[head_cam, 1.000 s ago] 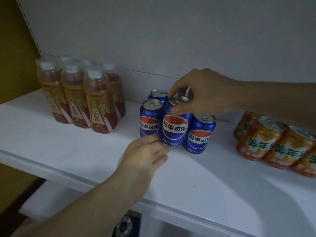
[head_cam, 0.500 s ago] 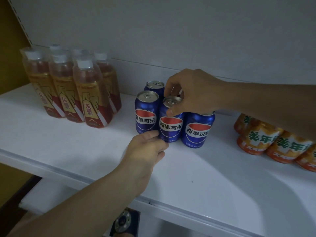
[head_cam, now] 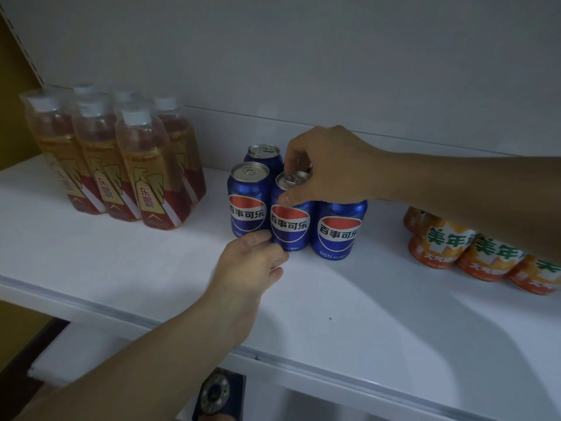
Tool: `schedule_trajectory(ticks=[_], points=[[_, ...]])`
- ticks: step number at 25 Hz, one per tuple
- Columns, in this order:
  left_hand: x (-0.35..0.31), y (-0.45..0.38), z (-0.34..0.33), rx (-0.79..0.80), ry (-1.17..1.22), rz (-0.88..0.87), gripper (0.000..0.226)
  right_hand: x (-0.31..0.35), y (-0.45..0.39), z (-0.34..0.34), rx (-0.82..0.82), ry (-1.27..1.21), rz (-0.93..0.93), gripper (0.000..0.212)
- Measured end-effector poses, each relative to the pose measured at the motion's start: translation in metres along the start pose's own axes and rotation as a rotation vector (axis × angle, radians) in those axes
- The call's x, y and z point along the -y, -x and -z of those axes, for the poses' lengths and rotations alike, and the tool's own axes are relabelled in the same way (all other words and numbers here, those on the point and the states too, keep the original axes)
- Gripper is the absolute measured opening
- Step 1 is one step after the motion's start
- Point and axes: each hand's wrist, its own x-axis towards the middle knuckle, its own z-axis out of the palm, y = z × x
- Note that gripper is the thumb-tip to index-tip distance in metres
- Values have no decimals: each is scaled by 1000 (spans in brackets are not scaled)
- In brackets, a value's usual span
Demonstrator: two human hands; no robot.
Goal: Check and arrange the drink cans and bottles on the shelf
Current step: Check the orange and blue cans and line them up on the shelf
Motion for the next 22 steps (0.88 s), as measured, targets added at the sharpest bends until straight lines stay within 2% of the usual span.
schedule_trajectory(ticks=[5,10,17,19,22], points=[[0,1,0,7,-11,1,27,-6,18,17,-25,61,51,57],[0,0,-1,-4,-11,4,27,-24,43,17,67,178,58,64],[3,1,-2,-6,-28,-20,28,-32,44,8,41,158,45,68],[5,1,-2,-9,-17,-17,30,-31,46,12,54,183,61,64],[4,0,-1,-7,-24,-18,29,-29,30,28,-57,127,145,39]])
